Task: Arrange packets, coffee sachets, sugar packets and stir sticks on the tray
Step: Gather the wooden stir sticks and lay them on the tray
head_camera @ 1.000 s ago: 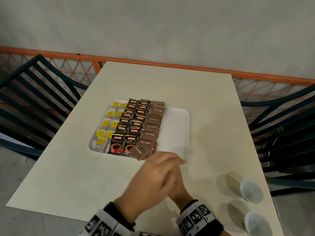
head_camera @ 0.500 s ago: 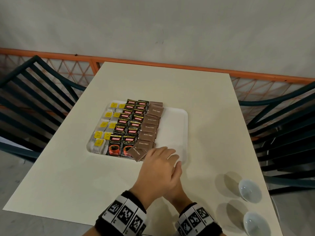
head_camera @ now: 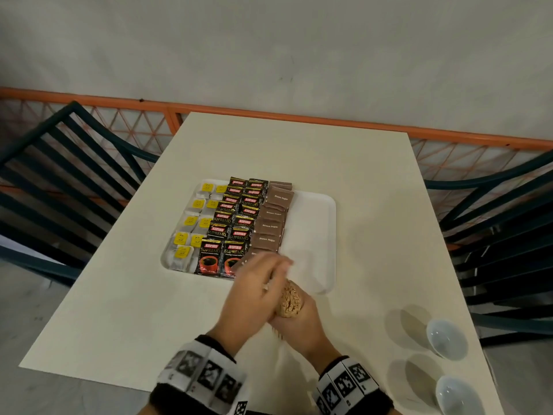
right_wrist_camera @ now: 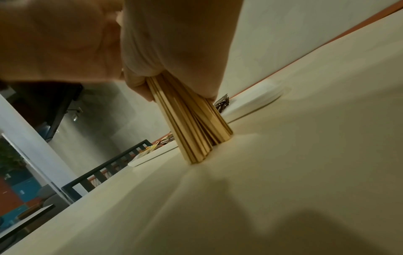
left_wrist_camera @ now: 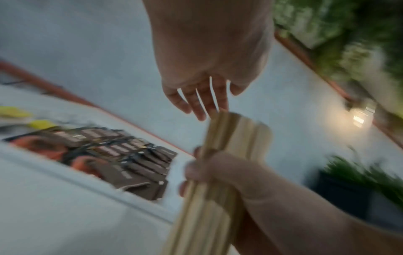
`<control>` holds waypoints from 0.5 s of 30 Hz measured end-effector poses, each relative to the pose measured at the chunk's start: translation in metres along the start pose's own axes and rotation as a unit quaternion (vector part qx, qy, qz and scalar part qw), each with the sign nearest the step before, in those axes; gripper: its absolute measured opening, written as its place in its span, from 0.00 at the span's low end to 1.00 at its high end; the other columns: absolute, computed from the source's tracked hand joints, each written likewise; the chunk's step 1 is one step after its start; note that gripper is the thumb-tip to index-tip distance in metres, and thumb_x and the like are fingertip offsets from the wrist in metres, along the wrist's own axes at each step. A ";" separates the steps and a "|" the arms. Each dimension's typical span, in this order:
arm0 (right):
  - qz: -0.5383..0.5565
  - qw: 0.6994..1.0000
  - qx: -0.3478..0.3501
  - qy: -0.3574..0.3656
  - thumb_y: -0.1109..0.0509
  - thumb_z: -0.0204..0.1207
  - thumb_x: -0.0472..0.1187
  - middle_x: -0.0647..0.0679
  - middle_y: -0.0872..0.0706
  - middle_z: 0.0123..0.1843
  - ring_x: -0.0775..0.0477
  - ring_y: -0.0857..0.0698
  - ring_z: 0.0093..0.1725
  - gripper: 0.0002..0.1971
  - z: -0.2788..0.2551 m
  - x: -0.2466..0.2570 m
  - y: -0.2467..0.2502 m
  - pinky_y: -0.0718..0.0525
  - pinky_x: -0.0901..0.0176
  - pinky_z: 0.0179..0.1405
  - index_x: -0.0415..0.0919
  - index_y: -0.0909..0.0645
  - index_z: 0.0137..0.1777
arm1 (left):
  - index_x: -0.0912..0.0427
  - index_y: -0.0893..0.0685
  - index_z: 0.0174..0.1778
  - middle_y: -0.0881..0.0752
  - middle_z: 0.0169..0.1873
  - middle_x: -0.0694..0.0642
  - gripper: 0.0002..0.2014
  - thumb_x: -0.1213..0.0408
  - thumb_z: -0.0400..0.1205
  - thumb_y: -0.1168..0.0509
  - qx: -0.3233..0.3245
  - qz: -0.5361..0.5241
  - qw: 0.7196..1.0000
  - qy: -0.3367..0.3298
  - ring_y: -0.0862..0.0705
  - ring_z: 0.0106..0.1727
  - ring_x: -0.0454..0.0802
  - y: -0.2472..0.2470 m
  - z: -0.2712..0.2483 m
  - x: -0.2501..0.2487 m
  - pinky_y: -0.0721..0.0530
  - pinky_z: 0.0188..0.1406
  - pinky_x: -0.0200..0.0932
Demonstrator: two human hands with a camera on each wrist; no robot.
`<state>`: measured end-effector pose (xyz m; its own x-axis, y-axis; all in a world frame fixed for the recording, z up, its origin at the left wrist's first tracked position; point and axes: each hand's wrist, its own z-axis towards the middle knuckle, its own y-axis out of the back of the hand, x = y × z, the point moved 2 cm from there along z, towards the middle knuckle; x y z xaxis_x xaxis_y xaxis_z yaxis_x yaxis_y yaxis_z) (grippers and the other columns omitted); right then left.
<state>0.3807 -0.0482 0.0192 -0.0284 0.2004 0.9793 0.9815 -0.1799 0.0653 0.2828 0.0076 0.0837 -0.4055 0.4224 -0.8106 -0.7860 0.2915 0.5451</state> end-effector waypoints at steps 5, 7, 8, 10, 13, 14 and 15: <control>-0.011 0.998 -0.048 -0.025 0.24 0.67 0.34 0.52 0.14 0.37 0.58 0.14 0.39 0.12 0.002 0.005 -0.005 0.14 0.66 0.42 0.52 0.18 0.41 | 0.58 0.13 0.42 0.16 0.38 0.48 0.04 0.67 0.75 0.34 -0.039 0.142 0.989 -0.010 0.20 0.41 0.40 0.037 -0.005 0.085 0.20 0.42 0.34; -0.014 0.998 -0.051 -0.023 0.24 0.68 0.33 0.48 0.15 0.36 0.55 0.15 0.38 0.09 0.004 0.006 -0.004 0.15 0.65 0.41 0.48 0.18 0.40 | 0.56 0.13 0.43 0.15 0.39 0.50 0.07 0.62 0.71 0.33 0.054 0.205 0.976 -0.053 0.18 0.40 0.45 0.032 -0.004 0.104 0.16 0.38 0.45; -0.013 0.998 -0.052 -0.025 0.25 0.68 0.32 0.45 0.16 0.36 0.53 0.17 0.37 0.08 0.005 0.006 -0.003 0.17 0.65 0.39 0.45 0.18 0.40 | 0.54 0.13 0.44 0.14 0.40 0.50 0.10 0.63 0.67 0.28 0.096 0.230 0.966 -0.074 0.16 0.40 0.48 0.028 -0.003 0.111 0.16 0.38 0.45; -0.004 0.998 -0.062 -0.031 0.26 0.68 0.30 0.43 0.18 0.35 0.51 0.18 0.37 0.06 0.007 0.007 -0.001 0.19 0.64 0.37 0.39 0.19 0.40 | 0.52 0.12 0.47 0.14 0.43 0.48 0.21 0.65 0.59 0.19 0.144 0.258 0.949 -0.108 0.15 0.44 0.48 0.016 -0.003 0.120 0.18 0.44 0.43; -0.004 0.995 -0.091 -0.041 0.26 0.68 0.30 0.44 0.17 0.35 0.51 0.18 0.36 0.05 0.009 0.006 0.003 0.18 0.64 0.37 0.35 0.18 0.41 | 0.52 0.10 0.46 0.12 0.45 0.48 0.21 0.66 0.58 0.18 0.148 0.266 0.942 -0.140 0.20 0.49 0.44 0.008 0.001 0.127 0.30 0.51 0.37; -0.010 0.994 -0.101 -0.044 0.26 0.68 0.30 0.44 0.17 0.35 0.52 0.17 0.36 0.04 0.009 0.007 0.004 0.18 0.66 0.37 0.35 0.18 0.42 | 0.53 0.10 0.46 0.12 0.45 0.49 0.19 0.67 0.59 0.19 0.143 0.266 0.942 -0.149 0.19 0.49 0.44 0.006 0.002 0.129 0.32 0.51 0.37; -0.012 0.993 -0.108 -0.042 0.26 0.68 0.30 0.44 0.16 0.35 0.52 0.17 0.36 0.04 0.009 0.007 0.005 0.17 0.67 0.37 0.34 0.18 0.42 | 0.53 0.09 0.45 0.11 0.44 0.49 0.18 0.68 0.61 0.20 0.134 0.265 0.942 -0.157 0.16 0.47 0.45 0.005 0.003 0.131 0.33 0.51 0.37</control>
<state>0.3874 -0.0394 0.0245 -0.0257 0.2852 0.9581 0.9173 -0.3743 0.1361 0.2272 0.0666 -0.0191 -0.5168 0.7900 -0.3300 -0.3495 0.1573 0.9237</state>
